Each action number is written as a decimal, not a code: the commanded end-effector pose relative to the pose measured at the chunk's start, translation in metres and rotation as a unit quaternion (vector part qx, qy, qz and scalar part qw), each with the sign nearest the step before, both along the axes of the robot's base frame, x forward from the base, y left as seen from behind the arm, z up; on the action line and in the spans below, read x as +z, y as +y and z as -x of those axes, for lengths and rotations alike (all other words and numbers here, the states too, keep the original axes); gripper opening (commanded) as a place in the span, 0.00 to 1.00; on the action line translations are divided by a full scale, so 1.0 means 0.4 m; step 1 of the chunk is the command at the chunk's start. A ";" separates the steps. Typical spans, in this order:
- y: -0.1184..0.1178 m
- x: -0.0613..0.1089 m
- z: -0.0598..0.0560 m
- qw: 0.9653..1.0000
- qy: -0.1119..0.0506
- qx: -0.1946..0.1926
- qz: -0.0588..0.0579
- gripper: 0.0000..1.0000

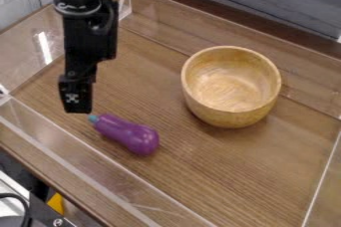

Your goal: Put the purple eggplant in the brown bowl

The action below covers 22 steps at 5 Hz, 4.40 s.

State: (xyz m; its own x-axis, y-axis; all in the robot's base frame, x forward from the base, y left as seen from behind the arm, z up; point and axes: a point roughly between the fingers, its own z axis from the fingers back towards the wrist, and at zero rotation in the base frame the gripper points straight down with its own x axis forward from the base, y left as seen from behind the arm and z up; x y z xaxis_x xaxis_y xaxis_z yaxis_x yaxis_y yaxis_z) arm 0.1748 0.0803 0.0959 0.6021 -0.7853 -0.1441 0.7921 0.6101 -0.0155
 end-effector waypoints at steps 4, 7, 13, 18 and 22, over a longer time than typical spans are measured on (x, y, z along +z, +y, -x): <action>0.031 -0.027 -0.007 0.986 -0.016 -0.163 -0.013 1.00; 0.074 -0.044 -0.004 0.975 -0.021 -0.223 -0.002 1.00; -0.053 -0.172 -0.028 0.971 -0.039 -0.234 0.008 1.00; -0.079 -0.178 -0.060 0.982 -0.041 -0.182 0.012 0.00; -0.088 -0.109 -0.062 0.979 -0.051 -0.194 0.026 0.00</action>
